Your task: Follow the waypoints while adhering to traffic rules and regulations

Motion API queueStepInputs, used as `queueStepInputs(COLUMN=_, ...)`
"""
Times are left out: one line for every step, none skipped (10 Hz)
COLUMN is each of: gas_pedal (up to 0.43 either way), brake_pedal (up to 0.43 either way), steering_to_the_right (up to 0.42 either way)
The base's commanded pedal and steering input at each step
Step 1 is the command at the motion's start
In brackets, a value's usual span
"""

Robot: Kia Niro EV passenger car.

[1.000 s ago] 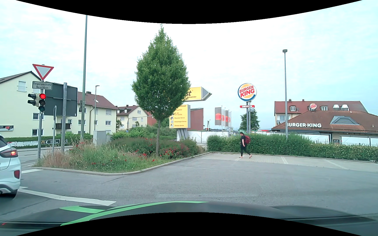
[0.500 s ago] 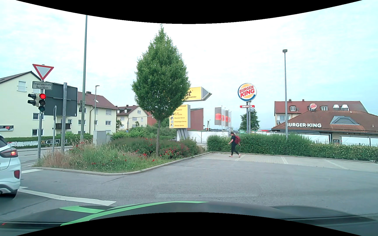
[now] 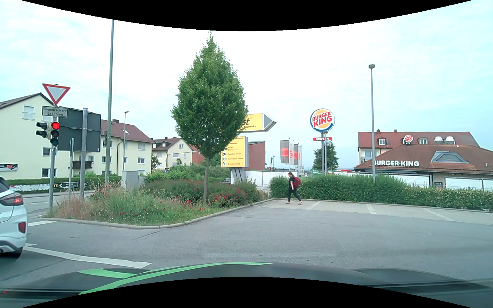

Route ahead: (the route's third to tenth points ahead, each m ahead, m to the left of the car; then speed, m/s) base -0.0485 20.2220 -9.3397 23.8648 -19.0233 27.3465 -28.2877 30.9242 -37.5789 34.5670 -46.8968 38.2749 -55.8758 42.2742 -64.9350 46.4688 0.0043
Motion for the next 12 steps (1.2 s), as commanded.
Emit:
queueStepInputs(gas_pedal=0.0, brake_pedal=0.287, steering_to_the_right=-0.359)
queueStepInputs(gas_pedal=0.0, brake_pedal=0.28, steering_to_the_right=-0.359)
queueStepInputs(gas_pedal=0.0, brake_pedal=0.274, steering_to_the_right=-0.359)
queueStepInputs(gas_pedal=0.0, brake_pedal=0.256, steering_to_the_right=-0.359)
queueStepInputs(gas_pedal=0.0, brake_pedal=0.244, steering_to_the_right=-0.36)
queueStepInputs(gas_pedal=0.0, brake_pedal=0.22, steering_to_the_right=-0.359)
queueStepInputs(gas_pedal=0.0, brake_pedal=0.201, steering_to_the_right=-0.359)
queueStepInputs(gas_pedal=0.0, brake_pedal=0.183, steering_to_the_right=-0.359)
queueStepInputs(gas_pedal=0.0, brake_pedal=0.171, steering_to_the_right=-0.359)
queueStepInputs(gas_pedal=0.0, brake_pedal=0.159, steering_to_the_right=-0.359)
queueStepInputs(gas_pedal=0.0, brake_pedal=0.146, steering_to_the_right=-0.36)
queueStepInputs(gas_pedal=0.0, brake_pedal=0.134, steering_to_the_right=-0.36)
